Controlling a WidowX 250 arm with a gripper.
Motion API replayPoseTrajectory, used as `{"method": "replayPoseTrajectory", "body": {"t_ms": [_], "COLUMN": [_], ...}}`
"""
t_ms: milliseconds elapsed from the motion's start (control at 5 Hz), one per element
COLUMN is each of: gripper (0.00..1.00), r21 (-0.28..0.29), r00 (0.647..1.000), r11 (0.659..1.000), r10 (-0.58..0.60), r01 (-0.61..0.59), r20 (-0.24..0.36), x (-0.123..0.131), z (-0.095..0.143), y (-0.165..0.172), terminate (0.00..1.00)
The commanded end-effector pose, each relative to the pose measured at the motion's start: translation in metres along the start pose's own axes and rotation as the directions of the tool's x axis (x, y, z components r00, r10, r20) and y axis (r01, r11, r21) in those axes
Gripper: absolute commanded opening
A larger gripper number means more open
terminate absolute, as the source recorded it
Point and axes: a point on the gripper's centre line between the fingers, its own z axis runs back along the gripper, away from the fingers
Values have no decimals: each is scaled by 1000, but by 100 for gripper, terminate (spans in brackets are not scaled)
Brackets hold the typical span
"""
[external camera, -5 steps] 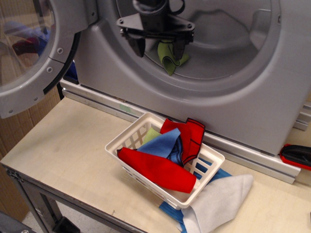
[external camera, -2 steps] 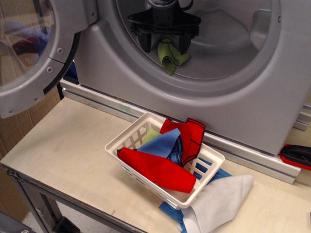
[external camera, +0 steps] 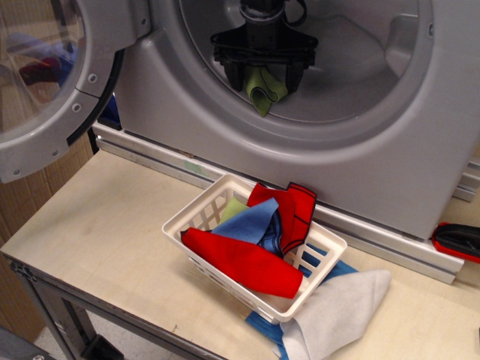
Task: Take clothes out of laundry machine
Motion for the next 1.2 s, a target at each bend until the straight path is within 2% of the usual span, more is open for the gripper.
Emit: {"method": "replayPoseTrajectory", "body": {"t_ms": [0,400,600,1000], "gripper": [0,0,0,0], "r21": [18,54,51,73], "r00": [998,998,996,999], "r11": [1000,997,996,997], "r10": [23,57,73,32], "r01": [-24,-59,-76,-35], "r20": [57,35,51,44], "x": [14,9,5,-37], "z": [18,19,34,72], "y": [1,5,3,9], "terminate": [0,0,0,0]}}
